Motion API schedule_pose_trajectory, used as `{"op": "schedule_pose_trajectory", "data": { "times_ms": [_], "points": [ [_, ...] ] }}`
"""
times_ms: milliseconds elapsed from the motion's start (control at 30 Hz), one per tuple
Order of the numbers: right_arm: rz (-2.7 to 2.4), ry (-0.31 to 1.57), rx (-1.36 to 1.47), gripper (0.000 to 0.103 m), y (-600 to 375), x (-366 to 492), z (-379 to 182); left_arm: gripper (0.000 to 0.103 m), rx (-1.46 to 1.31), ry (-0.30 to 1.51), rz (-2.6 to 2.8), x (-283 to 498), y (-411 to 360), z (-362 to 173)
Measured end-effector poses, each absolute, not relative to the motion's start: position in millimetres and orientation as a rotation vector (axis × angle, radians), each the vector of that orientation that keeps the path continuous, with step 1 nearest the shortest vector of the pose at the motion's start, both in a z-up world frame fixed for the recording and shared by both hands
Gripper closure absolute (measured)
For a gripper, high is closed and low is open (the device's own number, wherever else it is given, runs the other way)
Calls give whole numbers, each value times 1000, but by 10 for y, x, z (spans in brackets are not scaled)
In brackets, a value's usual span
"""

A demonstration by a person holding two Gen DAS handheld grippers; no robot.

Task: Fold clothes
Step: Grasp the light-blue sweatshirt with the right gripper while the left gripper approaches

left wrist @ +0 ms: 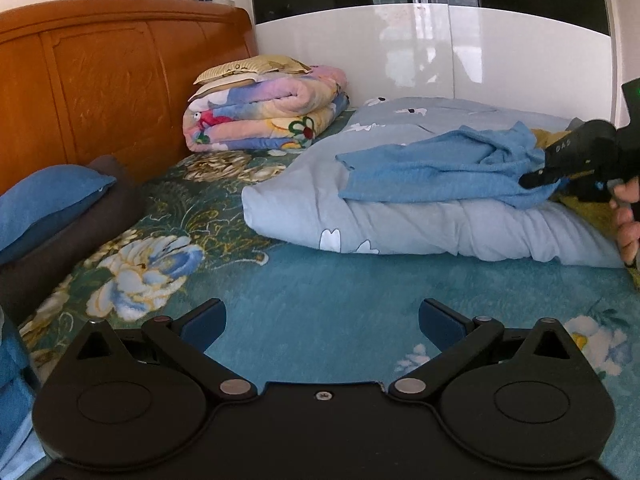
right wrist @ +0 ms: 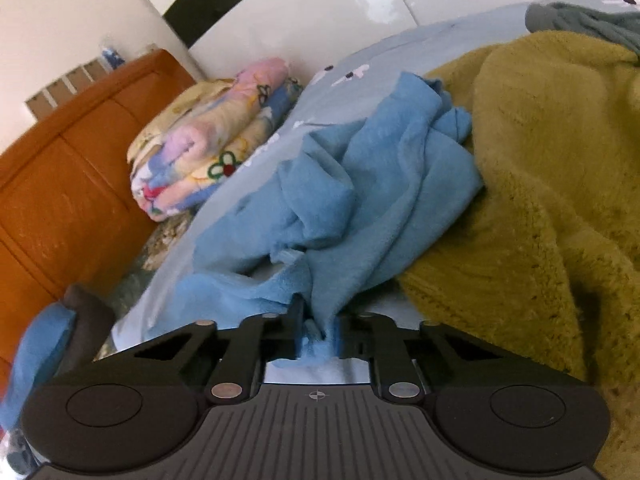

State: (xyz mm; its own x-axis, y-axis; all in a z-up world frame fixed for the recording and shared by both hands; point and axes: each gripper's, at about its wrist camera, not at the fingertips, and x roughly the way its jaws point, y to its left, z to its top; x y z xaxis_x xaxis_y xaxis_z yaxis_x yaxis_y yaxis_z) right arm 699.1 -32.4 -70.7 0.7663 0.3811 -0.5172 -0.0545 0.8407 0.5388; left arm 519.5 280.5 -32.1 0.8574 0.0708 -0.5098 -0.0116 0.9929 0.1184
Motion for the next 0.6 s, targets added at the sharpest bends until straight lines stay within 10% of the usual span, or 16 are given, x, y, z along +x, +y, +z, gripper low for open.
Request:
{"op": "schedule_pose_trajectory", "data": {
  "times_ms": [600],
  "points": [
    [379, 622, 394, 96, -667, 5811, -110, 1, 55, 565, 38, 4314, 2642, 68]
  ]
}}
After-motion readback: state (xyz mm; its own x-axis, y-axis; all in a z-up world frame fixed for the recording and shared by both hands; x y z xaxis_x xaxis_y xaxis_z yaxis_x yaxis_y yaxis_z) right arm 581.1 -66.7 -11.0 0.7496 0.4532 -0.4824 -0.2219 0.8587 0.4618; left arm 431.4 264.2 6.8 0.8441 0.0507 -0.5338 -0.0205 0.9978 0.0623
